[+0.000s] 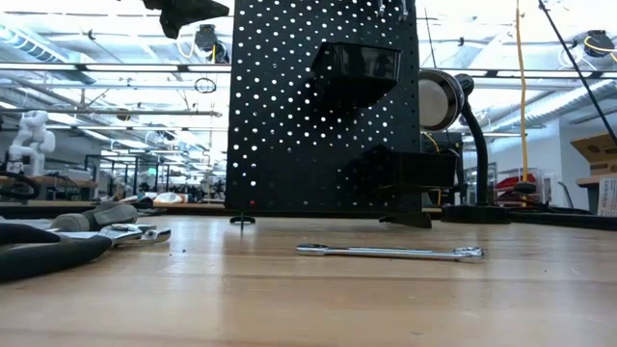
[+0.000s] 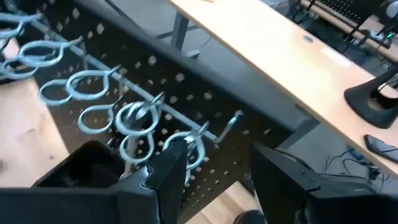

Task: Hang tools onto peg board
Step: Remove the right silver wrench from the black pegboard

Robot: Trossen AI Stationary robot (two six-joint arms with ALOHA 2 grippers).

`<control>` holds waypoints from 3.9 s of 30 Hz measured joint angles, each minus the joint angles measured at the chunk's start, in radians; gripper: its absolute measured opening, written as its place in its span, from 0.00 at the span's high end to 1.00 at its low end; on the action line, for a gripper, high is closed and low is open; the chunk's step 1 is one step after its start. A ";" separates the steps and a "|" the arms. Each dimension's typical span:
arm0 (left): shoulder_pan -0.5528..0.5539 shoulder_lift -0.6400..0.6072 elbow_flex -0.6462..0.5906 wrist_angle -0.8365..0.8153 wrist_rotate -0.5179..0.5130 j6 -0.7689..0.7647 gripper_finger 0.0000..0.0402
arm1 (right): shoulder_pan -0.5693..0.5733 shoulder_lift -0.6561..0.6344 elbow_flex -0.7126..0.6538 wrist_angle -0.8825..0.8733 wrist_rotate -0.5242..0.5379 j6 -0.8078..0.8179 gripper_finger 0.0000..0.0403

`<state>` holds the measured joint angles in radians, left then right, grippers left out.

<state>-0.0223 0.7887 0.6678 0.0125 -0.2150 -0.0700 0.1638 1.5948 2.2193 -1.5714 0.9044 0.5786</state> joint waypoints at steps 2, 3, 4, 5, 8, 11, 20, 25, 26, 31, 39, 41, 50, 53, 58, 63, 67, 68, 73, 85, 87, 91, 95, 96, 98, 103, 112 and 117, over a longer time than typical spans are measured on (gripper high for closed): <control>0.000 0.000 0.000 0.000 0.000 0.000 0.49 | 0.000 0.000 -0.013 0.000 -0.021 0.003 0.58; 0.000 0.000 0.000 0.000 0.000 0.000 0.49 | 0.000 0.000 -0.018 0.001 -0.025 0.003 0.58; 0.000 0.000 0.000 0.000 0.000 0.000 0.49 | 0.000 0.000 -0.022 0.006 -0.025 0.001 0.58; 0.000 0.000 0.000 0.000 0.000 0.000 0.49 | 0.000 0.000 -0.025 0.016 -0.025 -0.009 0.58; 0.000 0.000 0.000 0.000 0.000 -0.001 0.49 | 0.001 0.000 -0.026 0.056 -0.023 -0.040 0.58; 0.000 0.000 0.000 -0.002 0.000 -0.002 0.49 | 0.000 -0.004 -0.026 0.078 -0.023 -0.057 0.58; 0.000 0.000 0.000 -0.004 -0.002 -0.002 0.49 | -0.039 0.011 -0.026 0.086 -0.042 -0.068 0.66; 0.000 0.000 0.000 -0.004 -0.002 -0.002 0.49 | -0.046 0.014 -0.026 0.088 -0.047 -0.069 0.75; 0.000 0.000 0.000 -0.004 -0.002 -0.002 0.49 | -0.046 0.014 -0.026 0.088 -0.048 -0.071 0.77; 0.000 0.000 0.000 -0.006 -0.002 -0.002 0.49 | -0.046 0.030 -0.026 0.089 -0.046 -0.079 0.85; 0.000 0.000 0.000 -0.006 -0.003 -0.002 0.49 | -0.064 0.064 -0.023 0.111 -0.052 -0.094 0.96; 0.000 0.000 0.000 -0.007 -0.002 -0.002 0.49 | -0.065 0.064 -0.023 0.119 -0.053 -0.096 0.98; 0.000 0.000 0.000 -0.027 -0.003 -0.001 0.49 | -0.060 0.049 -0.026 0.168 -0.069 -0.145 0.99; 0.000 0.000 0.000 -0.027 -0.003 -0.002 0.49 | -0.060 0.041 -0.025 0.197 -0.077 -0.159 0.99; 0.000 0.000 0.000 -0.027 -0.003 -0.002 0.49 | -0.059 0.022 -0.019 0.235 -0.063 -0.174 0.99; 0.000 0.000 0.000 -0.026 -0.003 -0.002 0.49 | -0.059 -0.004 -0.017 0.277 -0.054 -0.196 0.99; 0.000 0.000 0.000 -0.026 -0.003 -0.002 0.49 | -0.054 -0.034 -0.017 0.322 -0.055 -0.232 0.99; 0.000 0.000 0.000 -0.027 -0.003 -0.002 0.49 | -0.051 -0.043 -0.017 0.340 -0.053 -0.244 0.99; 0.000 0.000 0.000 -0.026 -0.004 -0.003 0.49 | -0.030 -0.089 -0.017 0.404 -0.047 -0.297 0.99; 0.000 0.000 0.000 -0.026 -0.025 -0.004 0.49 | 0.079 -0.156 -0.016 0.518 -0.206 -0.408 0.99; 0.000 0.000 0.000 -0.025 -0.026 -0.008 0.49 | 0.107 -0.155 -0.016 0.494 -0.275 -0.409 0.99; 0.000 0.000 0.000 -0.026 -0.029 -0.028 0.49 | 0.164 -0.127 -0.028 0.400 -0.444 -0.399 0.99; 0.000 0.000 0.000 -0.024 -0.030 -0.031 0.49 | 0.207 -0.076 -0.089 0.332 -0.557 -0.333 0.99; 0.000 0.000 0.000 -0.022 -0.032 -0.031 0.49 | 0.214 -0.061 -0.114 0.327 -0.590 -0.313 0.99; 0.000 0.000 0.000 -0.020 -0.041 -0.047 0.49 | 0.225 -0.031 -0.177 0.333 -0.647 -0.272 0.99; 0.000 0.000 0.000 -0.020 -0.057 -0.060 0.49 | 0.243 0.074 -0.384 0.408 -0.789 -0.188 0.99; 0.000 0.000 0.000 -0.021 -0.058 -0.083 0.49 | 0.214 0.333 -0.575 0.524 -0.915 -0.094 0.99; 0.000 0.000 0.000 -0.022 -0.059 -0.106 0.49 | 0.187 0.439 -0.575 0.641 -0.941 -0.113 0.99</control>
<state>-0.0223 0.7887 0.6682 -0.0097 -0.2737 -0.1761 0.3512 2.0334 1.6443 -0.9308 -0.0368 0.4656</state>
